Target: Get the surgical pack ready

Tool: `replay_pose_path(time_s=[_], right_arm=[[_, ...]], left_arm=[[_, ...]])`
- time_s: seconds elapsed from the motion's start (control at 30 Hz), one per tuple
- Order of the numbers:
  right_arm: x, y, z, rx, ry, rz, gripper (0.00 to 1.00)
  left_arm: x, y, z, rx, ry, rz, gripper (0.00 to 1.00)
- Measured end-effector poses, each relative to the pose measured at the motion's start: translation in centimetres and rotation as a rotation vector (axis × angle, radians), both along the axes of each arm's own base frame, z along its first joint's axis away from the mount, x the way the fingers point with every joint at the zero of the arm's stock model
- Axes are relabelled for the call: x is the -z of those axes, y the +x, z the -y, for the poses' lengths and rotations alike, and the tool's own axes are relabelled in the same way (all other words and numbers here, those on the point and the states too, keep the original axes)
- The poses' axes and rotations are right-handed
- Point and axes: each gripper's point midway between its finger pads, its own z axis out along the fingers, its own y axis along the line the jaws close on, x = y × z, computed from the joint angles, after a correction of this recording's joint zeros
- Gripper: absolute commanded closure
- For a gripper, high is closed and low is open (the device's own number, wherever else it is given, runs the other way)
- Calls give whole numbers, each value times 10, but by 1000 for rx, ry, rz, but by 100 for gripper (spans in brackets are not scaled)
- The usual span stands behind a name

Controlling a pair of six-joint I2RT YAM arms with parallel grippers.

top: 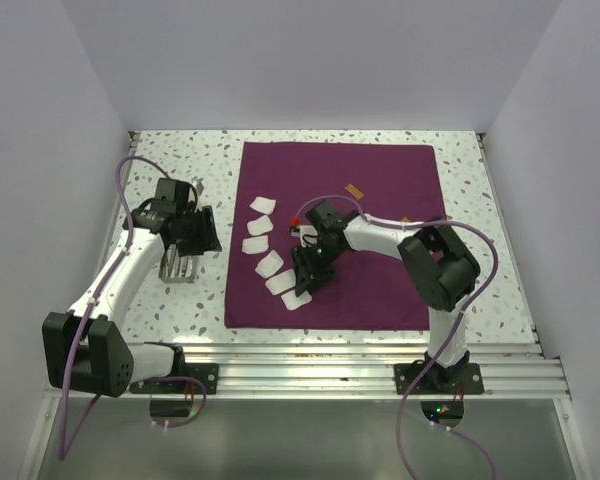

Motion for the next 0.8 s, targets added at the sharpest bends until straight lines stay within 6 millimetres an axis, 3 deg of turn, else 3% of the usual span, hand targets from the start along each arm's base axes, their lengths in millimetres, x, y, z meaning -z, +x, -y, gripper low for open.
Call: replay_pose_path(time_s=[0.17, 0.27, 0.3, 0.53, 0.63, 0.8], right_arm=[[0, -3, -3, -12, 4, 5, 67], [1, -3, -3, -12, -2, 9, 86], [1, -3, -2, -12, -6, 10, 98], [-5, -7, 2, -15, -24, -16, 100], [-25, -4, -4, -20, 4, -4, 100], [-85, 10, -28, -42, 148, 68, 100]], left_arm=[[0, 0, 1, 2, -4, 0, 47], [0, 0, 1, 4, -7, -1, 47], [0, 0, 2, 5, -9, -1, 47], [0, 0, 2, 7, -10, -2, 47], [0, 0, 2, 10, -8, -3, 47], [2, 0, 2, 13, -5, -8, 47]])
